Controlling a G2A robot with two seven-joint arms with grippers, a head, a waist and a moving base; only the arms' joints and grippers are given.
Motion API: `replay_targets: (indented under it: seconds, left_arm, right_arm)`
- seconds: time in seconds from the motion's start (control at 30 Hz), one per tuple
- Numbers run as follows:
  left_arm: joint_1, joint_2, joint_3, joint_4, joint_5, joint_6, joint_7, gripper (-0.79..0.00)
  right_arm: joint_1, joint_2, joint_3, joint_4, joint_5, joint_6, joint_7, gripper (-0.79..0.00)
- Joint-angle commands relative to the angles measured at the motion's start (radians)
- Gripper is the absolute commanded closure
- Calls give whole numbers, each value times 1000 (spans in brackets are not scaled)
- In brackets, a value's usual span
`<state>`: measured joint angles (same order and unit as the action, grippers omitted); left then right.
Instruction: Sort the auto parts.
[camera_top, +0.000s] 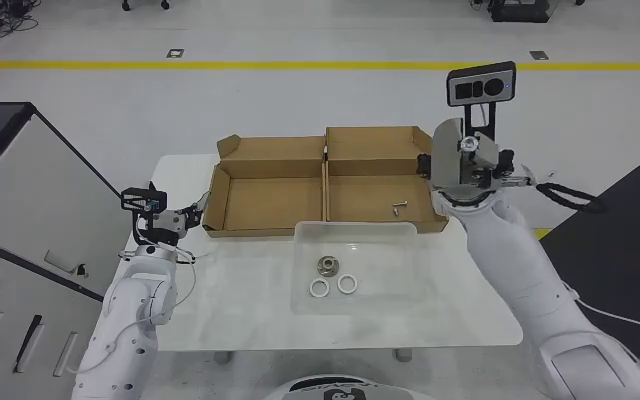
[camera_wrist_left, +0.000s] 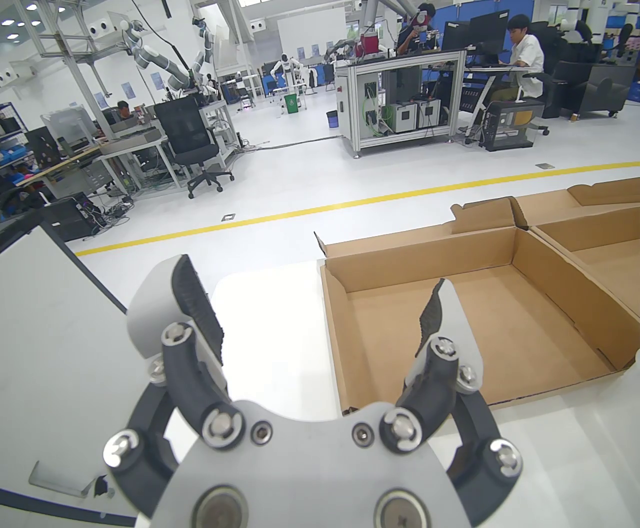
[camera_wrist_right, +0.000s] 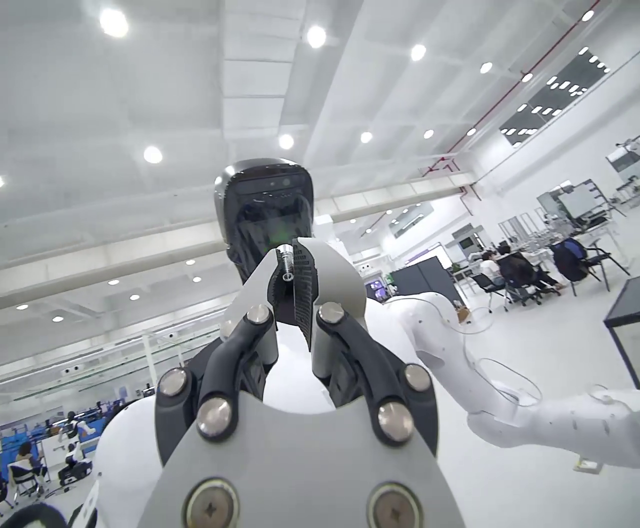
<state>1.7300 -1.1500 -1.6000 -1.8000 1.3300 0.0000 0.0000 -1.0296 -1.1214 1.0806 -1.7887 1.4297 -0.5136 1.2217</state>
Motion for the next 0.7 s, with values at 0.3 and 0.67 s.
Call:
replay_targets:
  seconds: [0.3, 0.67]
  left_arm:
    - [0, 0, 0, 0, 0, 0, 0, -785]
    - [0, 0, 0, 0, 0, 0, 0, -785]
  right_arm:
    - [-12, -27, 39, 27, 49, 8, 52, 0]
    - [-31, -21, 121, 5, -279, 40, -30, 0]
